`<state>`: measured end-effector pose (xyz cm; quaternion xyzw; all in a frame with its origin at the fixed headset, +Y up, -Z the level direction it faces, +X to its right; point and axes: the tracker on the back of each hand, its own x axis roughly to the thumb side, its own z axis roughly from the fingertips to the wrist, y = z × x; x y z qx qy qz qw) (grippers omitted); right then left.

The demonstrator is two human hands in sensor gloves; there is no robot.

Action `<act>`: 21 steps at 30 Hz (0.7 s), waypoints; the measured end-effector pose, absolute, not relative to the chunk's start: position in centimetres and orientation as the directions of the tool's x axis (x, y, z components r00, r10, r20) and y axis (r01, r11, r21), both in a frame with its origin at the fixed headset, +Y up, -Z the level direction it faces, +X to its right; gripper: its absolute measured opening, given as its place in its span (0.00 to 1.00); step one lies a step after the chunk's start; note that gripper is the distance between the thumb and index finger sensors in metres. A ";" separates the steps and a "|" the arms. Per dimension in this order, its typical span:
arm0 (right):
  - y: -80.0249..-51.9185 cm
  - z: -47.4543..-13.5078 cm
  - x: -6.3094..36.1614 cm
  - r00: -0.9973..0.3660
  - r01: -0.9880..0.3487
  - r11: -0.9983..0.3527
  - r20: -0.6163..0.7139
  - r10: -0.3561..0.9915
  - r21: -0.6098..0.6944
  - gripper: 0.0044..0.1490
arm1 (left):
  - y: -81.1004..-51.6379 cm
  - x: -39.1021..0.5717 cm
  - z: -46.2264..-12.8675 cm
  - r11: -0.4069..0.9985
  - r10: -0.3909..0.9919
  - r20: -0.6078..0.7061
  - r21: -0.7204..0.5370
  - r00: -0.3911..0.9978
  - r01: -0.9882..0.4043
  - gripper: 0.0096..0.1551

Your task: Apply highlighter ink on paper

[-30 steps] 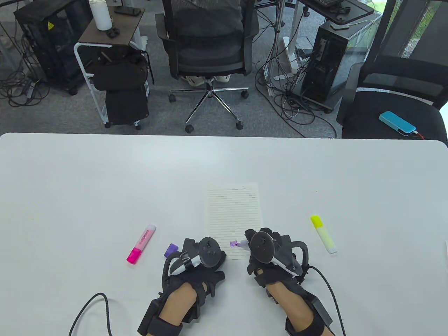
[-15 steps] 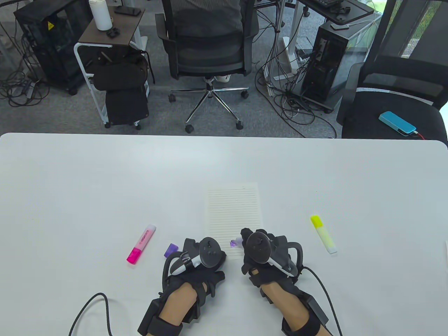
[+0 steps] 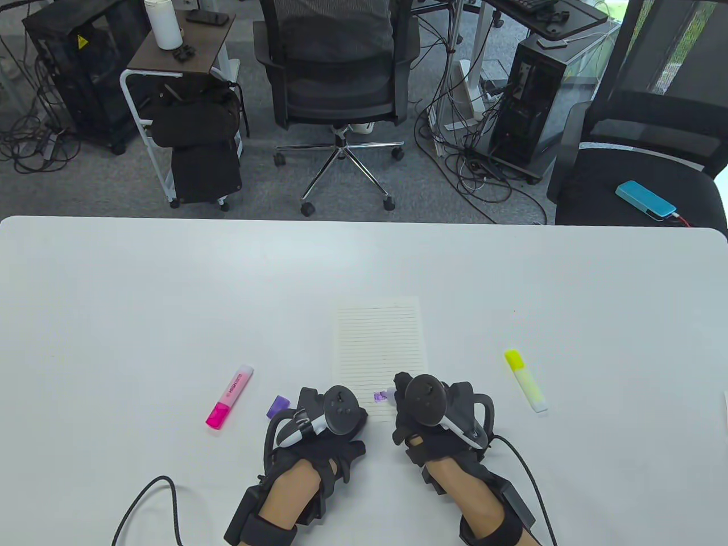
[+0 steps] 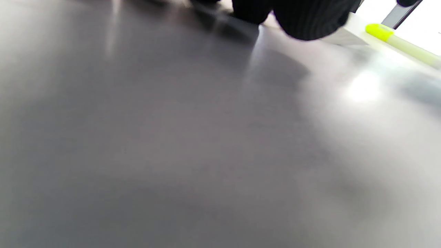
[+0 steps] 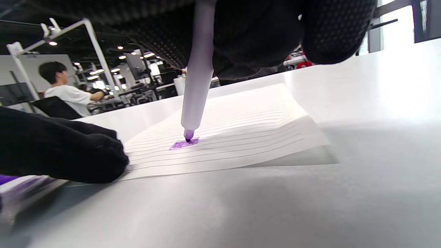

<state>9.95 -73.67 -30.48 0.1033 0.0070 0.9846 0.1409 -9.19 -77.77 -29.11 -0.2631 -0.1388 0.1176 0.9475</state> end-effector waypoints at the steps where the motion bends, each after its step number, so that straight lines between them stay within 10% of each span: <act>1: -73.9 -30.5 9.8 -0.931 -0.299 -0.952 0.200 0.306 0.065 0.24 | -77.8 -9.2 -29.1 0.834 0.296 0.202 -0.531 0.934 -0.149 0.39; 21: -73.8 -30.2 10.1 -0.933 -0.312 -0.946 0.162 0.323 0.091 0.24 | -77.8 -9.2 -29.1 0.833 0.298 0.200 -0.531 0.933 -0.152 0.39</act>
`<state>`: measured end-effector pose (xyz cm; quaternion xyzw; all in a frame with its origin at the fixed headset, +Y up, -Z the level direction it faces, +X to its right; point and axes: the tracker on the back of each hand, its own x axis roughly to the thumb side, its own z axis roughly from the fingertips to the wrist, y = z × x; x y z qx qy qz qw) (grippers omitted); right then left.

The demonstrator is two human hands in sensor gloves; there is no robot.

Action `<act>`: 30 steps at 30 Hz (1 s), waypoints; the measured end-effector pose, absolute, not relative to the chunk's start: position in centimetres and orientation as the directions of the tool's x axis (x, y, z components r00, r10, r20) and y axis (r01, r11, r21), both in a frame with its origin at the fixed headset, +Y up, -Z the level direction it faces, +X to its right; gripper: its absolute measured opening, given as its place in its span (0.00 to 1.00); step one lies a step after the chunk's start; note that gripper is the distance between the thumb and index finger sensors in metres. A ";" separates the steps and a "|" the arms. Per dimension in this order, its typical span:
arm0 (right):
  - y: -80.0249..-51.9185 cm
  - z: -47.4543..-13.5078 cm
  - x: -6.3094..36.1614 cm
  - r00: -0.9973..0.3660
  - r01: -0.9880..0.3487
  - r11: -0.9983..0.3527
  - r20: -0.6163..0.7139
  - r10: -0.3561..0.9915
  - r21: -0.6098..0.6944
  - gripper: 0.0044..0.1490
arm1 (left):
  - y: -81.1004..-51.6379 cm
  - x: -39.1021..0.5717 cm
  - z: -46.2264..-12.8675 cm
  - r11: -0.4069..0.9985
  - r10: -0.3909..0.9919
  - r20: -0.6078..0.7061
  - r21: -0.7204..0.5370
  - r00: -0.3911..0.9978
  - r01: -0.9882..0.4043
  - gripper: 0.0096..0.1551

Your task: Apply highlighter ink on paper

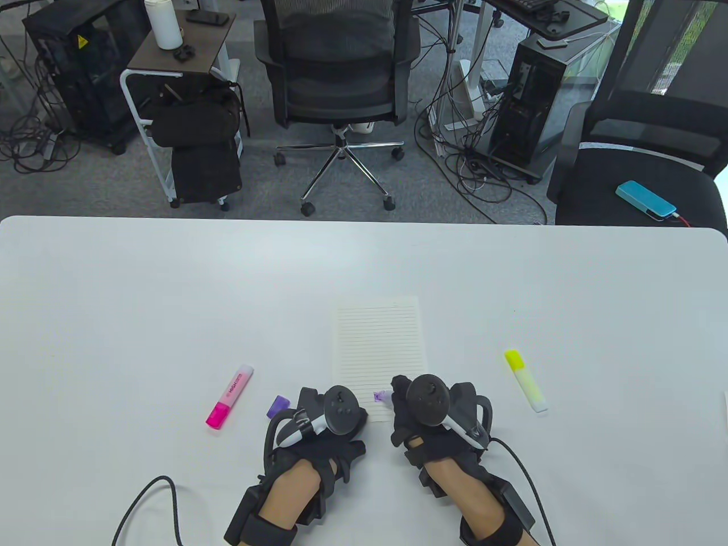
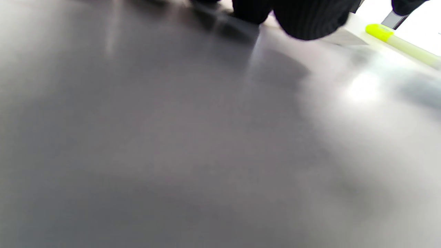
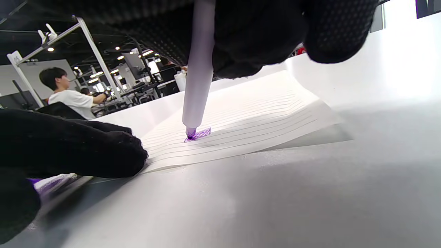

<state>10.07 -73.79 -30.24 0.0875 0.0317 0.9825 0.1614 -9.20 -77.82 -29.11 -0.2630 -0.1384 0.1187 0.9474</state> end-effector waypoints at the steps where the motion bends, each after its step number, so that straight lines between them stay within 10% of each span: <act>1: -73.7 -30.1 10.1 -0.941 -0.291 -0.953 0.156 0.302 0.085 0.24 | -77.8 -9.2 -29.1 0.834 0.298 0.200 -0.531 0.933 -0.152 0.39; 30: -73.6 -30.3 10.3 -0.964 -0.238 -0.971 0.119 0.239 0.024 0.23 | -77.9 -9.2 -29.2 0.833 0.299 0.199 -0.532 0.933 -0.154 0.39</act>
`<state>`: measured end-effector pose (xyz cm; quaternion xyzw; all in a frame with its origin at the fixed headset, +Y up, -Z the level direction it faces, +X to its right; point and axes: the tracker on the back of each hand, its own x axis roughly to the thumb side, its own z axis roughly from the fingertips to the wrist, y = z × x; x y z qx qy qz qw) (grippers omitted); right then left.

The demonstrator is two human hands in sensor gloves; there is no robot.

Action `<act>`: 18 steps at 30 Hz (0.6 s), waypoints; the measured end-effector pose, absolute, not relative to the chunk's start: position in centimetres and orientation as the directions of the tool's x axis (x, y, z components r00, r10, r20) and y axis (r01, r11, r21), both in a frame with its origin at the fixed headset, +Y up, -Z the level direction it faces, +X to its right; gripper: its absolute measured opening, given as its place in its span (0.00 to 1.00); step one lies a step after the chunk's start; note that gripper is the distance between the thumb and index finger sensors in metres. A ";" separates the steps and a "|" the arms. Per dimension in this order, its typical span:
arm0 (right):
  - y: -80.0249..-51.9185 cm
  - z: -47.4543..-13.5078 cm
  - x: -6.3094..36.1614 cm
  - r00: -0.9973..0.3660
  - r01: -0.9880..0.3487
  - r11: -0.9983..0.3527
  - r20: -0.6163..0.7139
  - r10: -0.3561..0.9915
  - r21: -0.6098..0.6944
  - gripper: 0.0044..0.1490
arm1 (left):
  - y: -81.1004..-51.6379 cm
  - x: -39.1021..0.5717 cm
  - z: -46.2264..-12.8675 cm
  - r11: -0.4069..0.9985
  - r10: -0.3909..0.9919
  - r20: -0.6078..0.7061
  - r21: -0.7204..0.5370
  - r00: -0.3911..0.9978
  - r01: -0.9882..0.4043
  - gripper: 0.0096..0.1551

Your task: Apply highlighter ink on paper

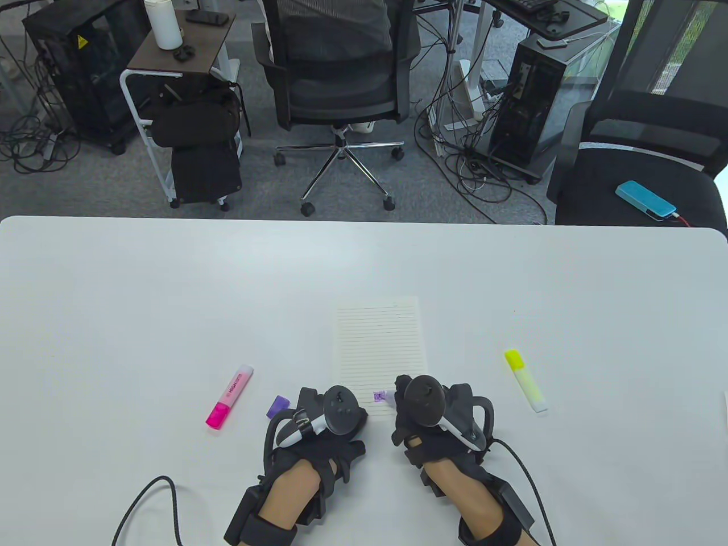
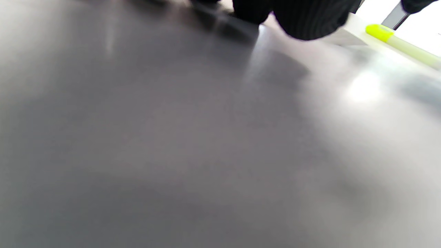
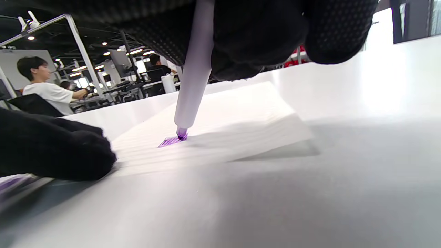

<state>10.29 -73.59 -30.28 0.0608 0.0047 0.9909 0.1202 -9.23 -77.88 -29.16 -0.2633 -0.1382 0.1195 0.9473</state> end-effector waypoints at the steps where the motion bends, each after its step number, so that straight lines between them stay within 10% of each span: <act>1: -73.6 -30.3 10.4 -0.963 -0.236 -0.971 0.126 0.238 0.033 0.23 | -77.9 -9.2 -29.2 0.833 0.298 0.200 -0.532 0.934 -0.152 0.39; 18: -73.3 -30.2 10.5 -0.955 -0.255 -0.963 0.133 0.265 0.085 0.23 | -77.9 -9.3 -29.2 0.833 0.300 0.199 -0.532 0.933 -0.154 0.39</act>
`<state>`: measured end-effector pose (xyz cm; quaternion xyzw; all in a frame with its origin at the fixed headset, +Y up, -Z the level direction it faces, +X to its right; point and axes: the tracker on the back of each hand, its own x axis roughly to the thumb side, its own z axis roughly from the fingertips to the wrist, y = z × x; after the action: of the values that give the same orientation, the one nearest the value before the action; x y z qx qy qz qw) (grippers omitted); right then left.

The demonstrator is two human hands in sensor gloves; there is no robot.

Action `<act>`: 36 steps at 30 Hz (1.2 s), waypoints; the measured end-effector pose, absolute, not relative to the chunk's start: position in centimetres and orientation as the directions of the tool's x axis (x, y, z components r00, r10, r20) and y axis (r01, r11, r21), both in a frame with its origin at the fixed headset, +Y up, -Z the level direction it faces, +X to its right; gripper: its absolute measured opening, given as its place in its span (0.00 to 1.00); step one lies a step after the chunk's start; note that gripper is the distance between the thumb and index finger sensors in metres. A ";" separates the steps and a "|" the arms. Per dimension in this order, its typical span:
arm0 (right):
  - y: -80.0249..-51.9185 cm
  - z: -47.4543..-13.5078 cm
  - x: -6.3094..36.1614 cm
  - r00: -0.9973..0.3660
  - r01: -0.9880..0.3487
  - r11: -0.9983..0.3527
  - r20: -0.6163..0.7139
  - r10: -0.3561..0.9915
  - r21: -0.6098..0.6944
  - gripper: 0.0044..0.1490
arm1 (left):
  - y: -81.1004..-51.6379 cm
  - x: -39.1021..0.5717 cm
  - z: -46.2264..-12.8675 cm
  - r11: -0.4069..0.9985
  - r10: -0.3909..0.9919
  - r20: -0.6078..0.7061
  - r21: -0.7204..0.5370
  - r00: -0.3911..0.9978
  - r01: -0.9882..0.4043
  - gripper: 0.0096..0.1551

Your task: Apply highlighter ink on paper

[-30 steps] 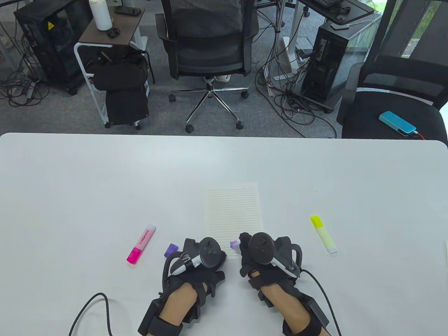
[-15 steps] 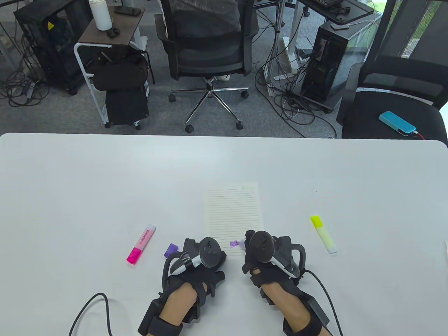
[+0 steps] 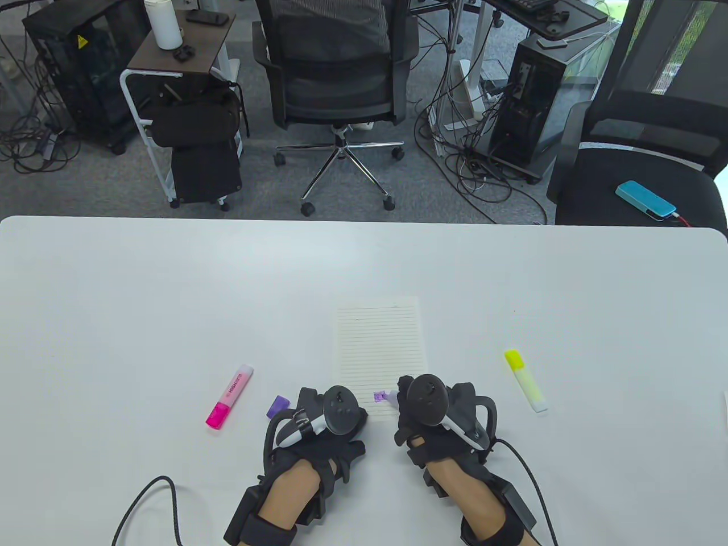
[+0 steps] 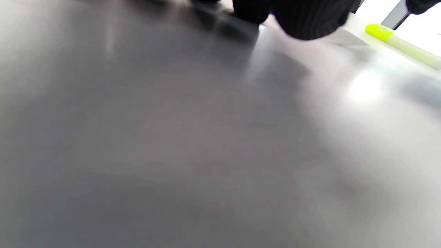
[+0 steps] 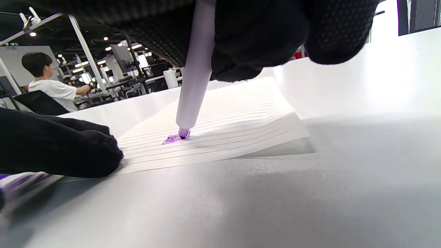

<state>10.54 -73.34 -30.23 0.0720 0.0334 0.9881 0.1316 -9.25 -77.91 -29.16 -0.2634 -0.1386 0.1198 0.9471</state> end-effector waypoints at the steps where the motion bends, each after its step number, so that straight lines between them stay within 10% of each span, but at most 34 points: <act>1: -73.4 -30.2 10.5 -0.955 -0.256 -0.963 0.134 0.265 0.080 0.23 | -77.9 -9.2 -29.2 0.833 0.299 0.200 -0.532 0.933 -0.152 0.39; 21: -73.4 -30.3 10.8 -0.955 -0.261 -0.963 0.133 0.267 0.061 0.23 | -77.9 -9.3 -29.2 0.832 0.301 0.200 -0.533 0.932 -0.154 0.39; 36: -72.5 -28.7 13.7 -0.690 -0.696 -0.717 0.322 0.648 -0.050 0.26 | -78.0 -9.4 -29.0 0.856 0.292 0.243 -0.497 0.925 -0.140 0.38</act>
<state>13.70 -72.45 -28.74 0.1421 -0.0842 0.9155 0.3669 -9.39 -78.00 -29.03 -0.2427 -0.1568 0.1135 0.9506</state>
